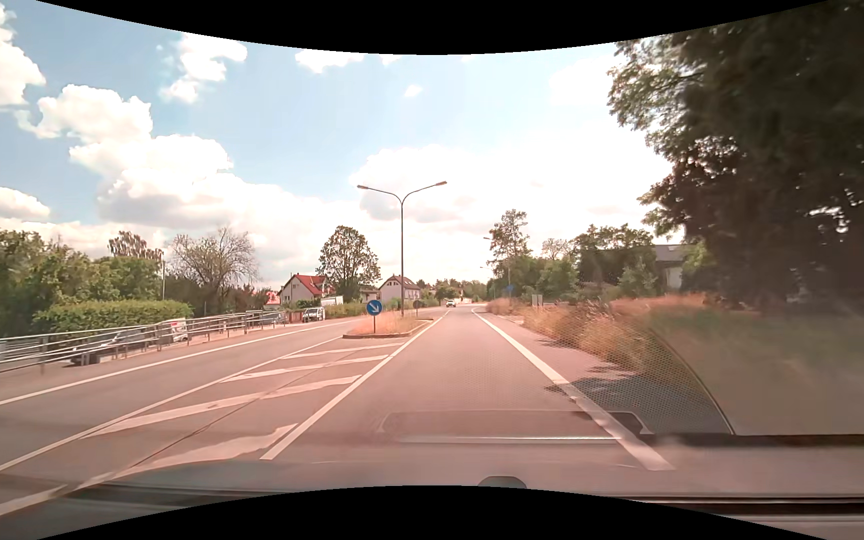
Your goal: Follow the waypoints while adhering to traffic rules and regulations
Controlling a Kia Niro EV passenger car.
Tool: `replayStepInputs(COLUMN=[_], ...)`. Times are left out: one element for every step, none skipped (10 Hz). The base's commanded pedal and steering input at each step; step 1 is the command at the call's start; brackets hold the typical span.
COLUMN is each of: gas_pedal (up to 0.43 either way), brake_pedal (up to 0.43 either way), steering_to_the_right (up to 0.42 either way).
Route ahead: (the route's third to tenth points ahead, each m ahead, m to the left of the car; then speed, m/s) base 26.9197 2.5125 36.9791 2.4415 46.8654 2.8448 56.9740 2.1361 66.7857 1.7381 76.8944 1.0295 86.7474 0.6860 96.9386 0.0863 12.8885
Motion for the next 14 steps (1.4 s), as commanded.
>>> replayStepInputs(gas_pedal=[0.059, 0.059, 0.059, 0.059, 0.059, 0.059, 0.059, 0.059, 0.059, 0.059, 0.059, 0.059, 0.059, 0.059], brake_pedal=[0.0, 0.0, 0.0, 0.0, 0.0, 0.0, 0.0, 0.0, 0.0, 0.0, 0.0, 0.0, 0.0, 0.0], steering_to_the_right=[-0.003, -0.003, -0.003, -0.003, -0.003, -0.003, -0.004, -0.004, -0.004, -0.004, -0.004, -0.004, -0.004, -0.004])
